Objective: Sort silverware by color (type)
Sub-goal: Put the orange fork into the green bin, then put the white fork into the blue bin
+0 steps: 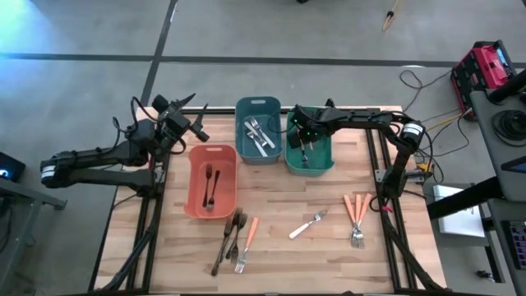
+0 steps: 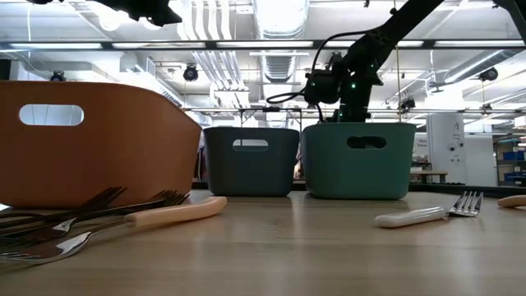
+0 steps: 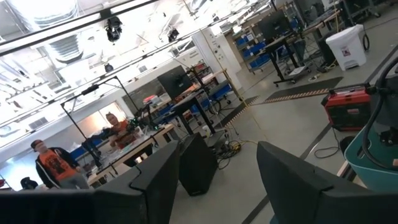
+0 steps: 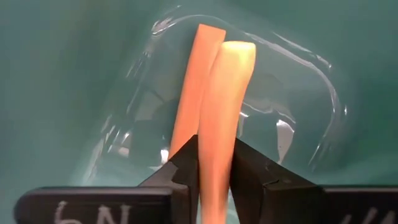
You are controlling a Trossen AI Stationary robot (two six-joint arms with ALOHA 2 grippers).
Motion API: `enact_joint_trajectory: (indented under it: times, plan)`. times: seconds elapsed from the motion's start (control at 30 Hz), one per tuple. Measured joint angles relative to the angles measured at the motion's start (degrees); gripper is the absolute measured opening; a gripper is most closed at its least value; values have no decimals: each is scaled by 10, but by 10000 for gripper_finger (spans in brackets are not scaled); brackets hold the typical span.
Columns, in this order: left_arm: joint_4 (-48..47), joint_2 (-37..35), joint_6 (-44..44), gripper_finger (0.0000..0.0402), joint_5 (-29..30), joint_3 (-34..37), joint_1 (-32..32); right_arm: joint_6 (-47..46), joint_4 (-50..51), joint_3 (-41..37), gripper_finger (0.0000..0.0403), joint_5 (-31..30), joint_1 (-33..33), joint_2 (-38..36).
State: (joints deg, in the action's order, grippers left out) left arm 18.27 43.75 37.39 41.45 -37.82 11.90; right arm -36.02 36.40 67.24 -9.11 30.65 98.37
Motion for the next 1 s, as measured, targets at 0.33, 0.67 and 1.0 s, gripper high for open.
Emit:
enact_joint_trajectory:
  times: [0.33,0.67,1.0]
  plan:
    - [0,0,0,198,0,0,0,0,0,0,122,-1,0,0]
    - [-6,0,-6,198,0,0,0,0,2,3,158,0,0,-9]
    - [-61,0,-121,198,-2,0,-5,17,9,26,162,16,-16,-75]
